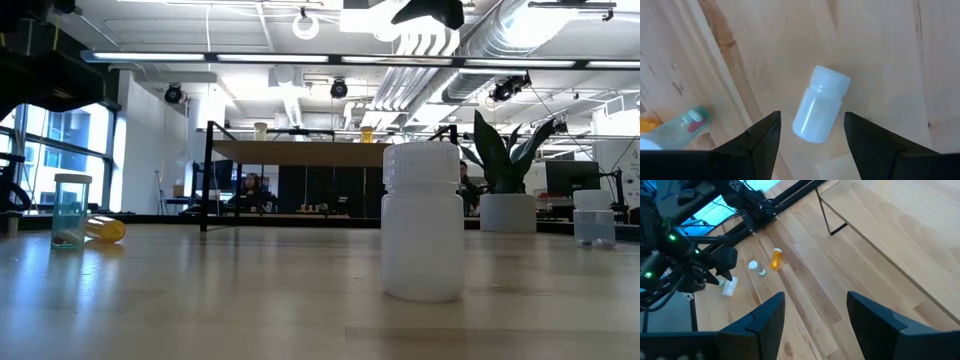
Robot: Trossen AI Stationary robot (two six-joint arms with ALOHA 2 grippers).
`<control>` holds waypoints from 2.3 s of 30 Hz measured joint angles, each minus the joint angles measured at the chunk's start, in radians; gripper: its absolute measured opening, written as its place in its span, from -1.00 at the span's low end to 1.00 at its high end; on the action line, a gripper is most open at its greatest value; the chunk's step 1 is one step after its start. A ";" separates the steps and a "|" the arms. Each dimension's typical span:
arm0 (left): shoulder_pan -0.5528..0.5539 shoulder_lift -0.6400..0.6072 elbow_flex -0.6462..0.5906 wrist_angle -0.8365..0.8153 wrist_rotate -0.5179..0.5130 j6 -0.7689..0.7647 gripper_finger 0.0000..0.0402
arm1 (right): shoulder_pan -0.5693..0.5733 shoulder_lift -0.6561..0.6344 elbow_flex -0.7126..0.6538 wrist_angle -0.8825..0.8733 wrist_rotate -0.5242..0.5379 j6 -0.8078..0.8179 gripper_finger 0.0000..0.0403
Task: Pick and place medicine bottles onto shelf by color
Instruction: Put the left white medicine bottle on the shelf
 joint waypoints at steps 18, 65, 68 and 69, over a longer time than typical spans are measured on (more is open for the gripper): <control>0.018 0.113 0.000 0.011 0.061 0.105 0.04 | 0.000 0.000 0.000 0.000 0.000 0.000 0.02; 0.393 -0.059 0.133 0.168 0.006 0.234 -0.30 | -0.040 -0.001 0.000 0.020 -0.006 -0.077 0.02; 0.469 -0.091 0.133 0.209 0.004 0.260 -0.29 | -0.066 -0.001 0.000 0.049 -0.006 -0.120 0.02; 0.497 -0.101 0.133 0.222 0.003 0.266 -0.29 | -0.076 -0.001 0.000 0.062 -0.006 -0.135 0.02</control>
